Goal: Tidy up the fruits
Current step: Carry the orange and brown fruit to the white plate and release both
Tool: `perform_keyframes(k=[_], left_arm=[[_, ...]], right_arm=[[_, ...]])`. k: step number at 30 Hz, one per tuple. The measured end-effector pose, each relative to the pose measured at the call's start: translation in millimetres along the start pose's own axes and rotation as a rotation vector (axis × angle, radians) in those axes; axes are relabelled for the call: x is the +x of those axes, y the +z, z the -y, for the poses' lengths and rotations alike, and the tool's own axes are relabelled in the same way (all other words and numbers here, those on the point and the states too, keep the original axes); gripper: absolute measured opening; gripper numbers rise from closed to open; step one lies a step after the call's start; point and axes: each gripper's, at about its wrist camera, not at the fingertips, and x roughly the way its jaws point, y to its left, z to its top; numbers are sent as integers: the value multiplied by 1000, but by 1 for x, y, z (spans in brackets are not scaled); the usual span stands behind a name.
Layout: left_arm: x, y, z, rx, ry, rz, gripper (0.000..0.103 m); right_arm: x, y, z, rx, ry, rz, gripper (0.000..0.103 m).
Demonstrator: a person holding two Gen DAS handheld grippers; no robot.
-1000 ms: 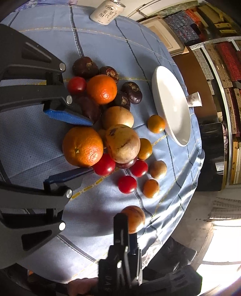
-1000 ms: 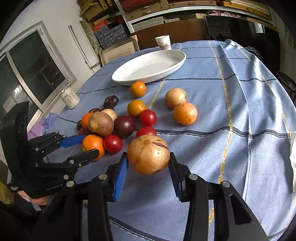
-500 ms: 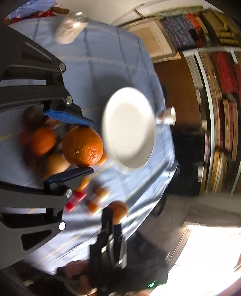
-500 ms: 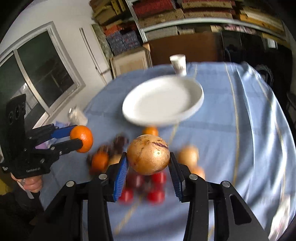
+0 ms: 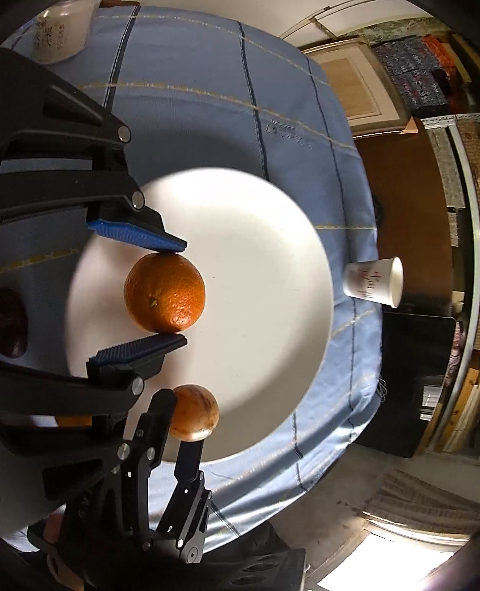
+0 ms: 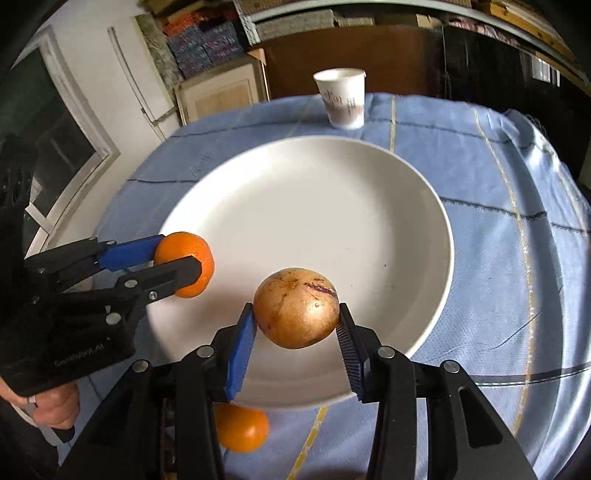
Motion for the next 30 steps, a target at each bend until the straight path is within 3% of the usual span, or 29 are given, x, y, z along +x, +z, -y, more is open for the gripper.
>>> perform_keyframes(k=[11,13,14,15,17,22,26,30], left_arm=[[2,-5,2,-1,29,-9,46],[-21,-9,2,-2,48,53,69],[-34,-11,1,-11,64,91,89],[-51,-17,0,-25,88,147,95],[-78,-32,3,-28,145,213,95],[-108,-77,12,-33,272,264,98],[-108,-110,5,-85,369,253,98],[-103,-125,-14,-163,354,202,98]], right_arm=[[-3,-2,1,4,-16,4,47],[-28,-7,-1,2,-7,60,54],[-44,-12,-4,-5,-9,104,58],[-56,-17,-6,-8,-12,142,66],[-81,-31,-9,-7,-3,214,72],[-115,-83,-14,16,133,342,75],[-115,-107,-23,-37,234,336,75],[-116,-123,-43,-125,227,323,75]])
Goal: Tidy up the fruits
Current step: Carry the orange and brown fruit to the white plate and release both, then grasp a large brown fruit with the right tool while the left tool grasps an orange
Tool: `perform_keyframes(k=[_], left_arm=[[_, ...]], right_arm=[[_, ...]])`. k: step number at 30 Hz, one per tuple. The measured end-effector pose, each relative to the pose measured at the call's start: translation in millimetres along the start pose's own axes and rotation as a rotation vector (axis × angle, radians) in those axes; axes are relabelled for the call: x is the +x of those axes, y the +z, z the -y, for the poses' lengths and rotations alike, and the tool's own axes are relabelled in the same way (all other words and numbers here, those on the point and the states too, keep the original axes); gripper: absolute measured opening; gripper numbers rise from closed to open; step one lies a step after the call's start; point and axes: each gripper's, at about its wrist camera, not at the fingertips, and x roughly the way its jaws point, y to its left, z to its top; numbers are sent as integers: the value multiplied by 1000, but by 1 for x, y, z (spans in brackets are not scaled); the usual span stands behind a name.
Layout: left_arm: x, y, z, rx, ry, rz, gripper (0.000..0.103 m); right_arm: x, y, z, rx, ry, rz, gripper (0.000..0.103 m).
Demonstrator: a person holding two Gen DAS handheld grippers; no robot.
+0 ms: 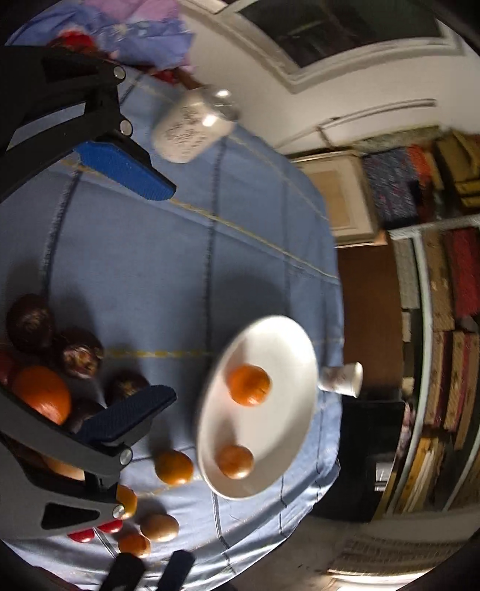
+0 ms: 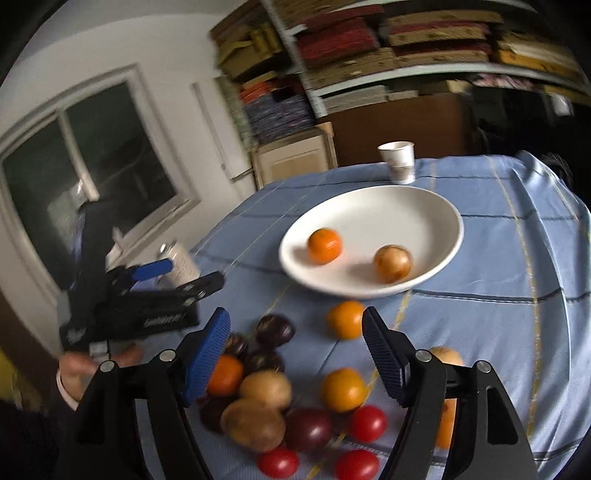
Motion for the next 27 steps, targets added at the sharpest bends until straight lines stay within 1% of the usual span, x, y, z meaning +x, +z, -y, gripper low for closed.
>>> perform_keyframes(k=[3,5,9,12,14,16,18,21,22,27], left_arm=[[2,-5,-8,-15,1,-10,98],[3,-6,-11,-16,12,-9,98],[5,-9,-11,-5,32,-17,98],[8,-11,-9,3,39,-28,98],[9,-11,-8,6,38,-31,98],[9,-11,-7,10,43,-32,98],[9,-12,-7,13,44,-32,98],[10,-12,-13,3,53,-37,98],[10,-11,-16,-9,57,-39,98],[11,-13,-38,-74,56,-54,98]], right_arm=[[1,-8,-11,-31,31,-34,75],[2,-13,-21,-66,32,-59,75],[6,-25,-43,-185,-16,-106,73],[14,-32,-54,-260,-46,-135,66],[16,-35,-59,-289,-67,-146,65],[18,-38,-61,-304,-89,-156,65],[20,-39,-59,-295,-88,-168,63],[20,-42,-57,-284,-86,-181,53],[21,-42,-57,-278,-79,-184,51],[27,-45,-57,-287,-79,-211,50]])
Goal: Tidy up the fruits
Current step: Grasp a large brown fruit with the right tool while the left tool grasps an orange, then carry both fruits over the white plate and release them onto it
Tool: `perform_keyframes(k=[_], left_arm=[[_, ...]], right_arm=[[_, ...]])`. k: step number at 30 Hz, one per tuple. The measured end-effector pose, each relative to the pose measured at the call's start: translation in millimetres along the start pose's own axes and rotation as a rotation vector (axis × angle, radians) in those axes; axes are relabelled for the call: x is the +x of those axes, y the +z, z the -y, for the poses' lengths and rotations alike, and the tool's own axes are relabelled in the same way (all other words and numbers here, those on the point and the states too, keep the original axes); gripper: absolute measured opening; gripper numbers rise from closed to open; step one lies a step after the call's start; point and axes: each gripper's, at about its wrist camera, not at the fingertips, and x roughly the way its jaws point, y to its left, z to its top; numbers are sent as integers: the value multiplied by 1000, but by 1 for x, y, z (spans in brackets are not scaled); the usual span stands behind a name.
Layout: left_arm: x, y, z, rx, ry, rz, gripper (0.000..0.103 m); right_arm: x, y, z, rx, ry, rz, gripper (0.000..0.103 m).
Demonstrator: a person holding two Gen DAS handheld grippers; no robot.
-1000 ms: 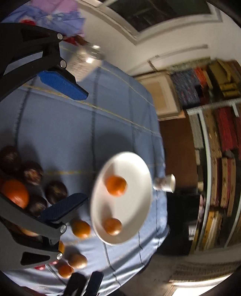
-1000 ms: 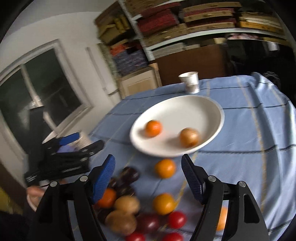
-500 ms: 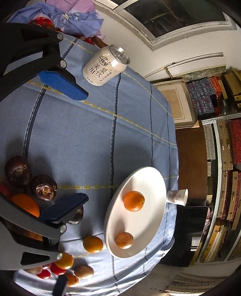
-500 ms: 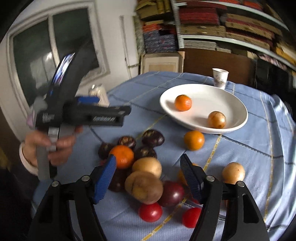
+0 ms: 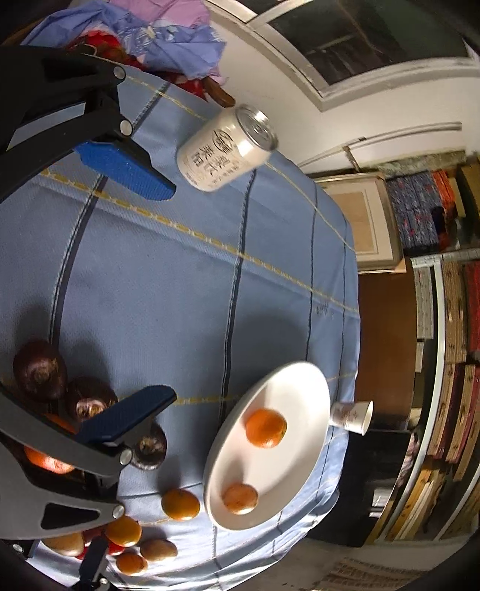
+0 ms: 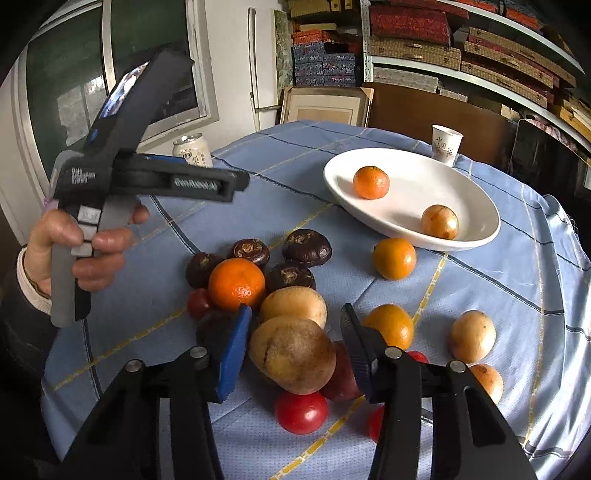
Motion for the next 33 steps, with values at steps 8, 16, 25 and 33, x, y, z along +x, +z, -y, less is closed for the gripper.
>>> perform_keyframes(k=[8,16,25,33], left_arm=[[-1,-9,-9,-7,-61,-19,98],[-15,-23,3,87,-279,-14,98],[-33,-48,40,296,-518,-17,62],[-32,-65,58,396,-535,-58,51]], right_arm=[[-2,-7,-3,-24,1,-15,48],[-17,-6,21,107,95,40,44],[-25,-8,65,318,108,92,45],[-26,-9,65,326,119,94,45]])
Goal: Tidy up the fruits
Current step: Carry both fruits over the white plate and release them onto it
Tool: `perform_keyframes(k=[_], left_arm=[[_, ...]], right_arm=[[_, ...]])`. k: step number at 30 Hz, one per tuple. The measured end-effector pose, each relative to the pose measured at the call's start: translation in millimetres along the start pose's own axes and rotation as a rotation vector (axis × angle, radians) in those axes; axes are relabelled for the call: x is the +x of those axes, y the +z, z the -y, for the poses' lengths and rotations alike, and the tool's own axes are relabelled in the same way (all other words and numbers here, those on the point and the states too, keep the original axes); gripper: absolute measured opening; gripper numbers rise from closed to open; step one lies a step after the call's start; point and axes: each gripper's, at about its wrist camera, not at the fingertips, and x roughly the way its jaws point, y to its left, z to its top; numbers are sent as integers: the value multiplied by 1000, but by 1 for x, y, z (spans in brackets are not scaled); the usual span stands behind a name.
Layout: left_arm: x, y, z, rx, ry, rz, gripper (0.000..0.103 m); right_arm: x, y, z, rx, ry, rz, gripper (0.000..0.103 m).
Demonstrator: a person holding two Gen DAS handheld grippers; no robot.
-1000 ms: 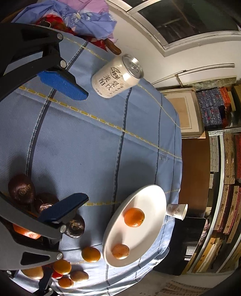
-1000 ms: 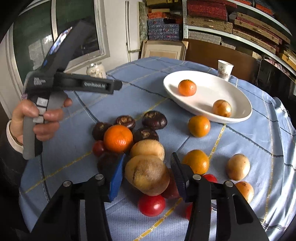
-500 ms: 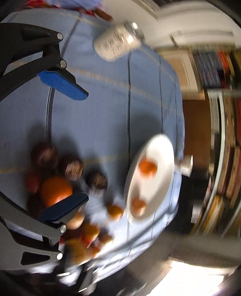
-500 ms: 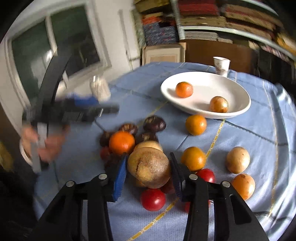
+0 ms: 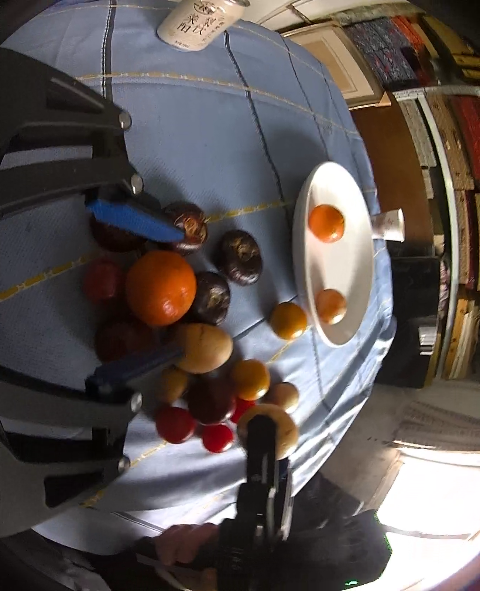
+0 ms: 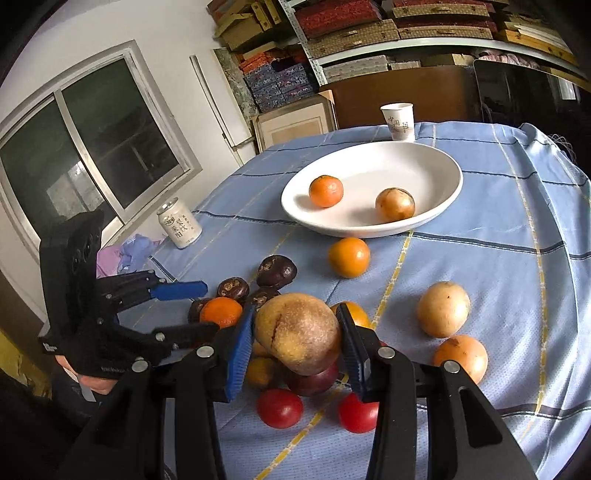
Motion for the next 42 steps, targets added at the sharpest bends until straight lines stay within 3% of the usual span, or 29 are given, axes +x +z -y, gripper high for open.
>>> perform_keyframes(k=[20,28,32,35,38,42], left_arm=[[7,0,-6,-24,6,-13,44],[-16,10,-24,-145,-138,67,44],[-35,40,-32,-141,-110,120,44],[-38,68,-38,-137,-94,155,44],[-30,100,-46,-162,-103,169,44],[-1,147,-59,-183,-60,163,44]], right_arm=[[-2,1,-1,3,-4,15,45],[-3,1,3,37,31,29,45],[-8,18,4,49,36,38,45],[-7,43,7,37,-15,70,45],[4,66,13,41,-73,87,45],[32,93,25,58,-127,48,45]])
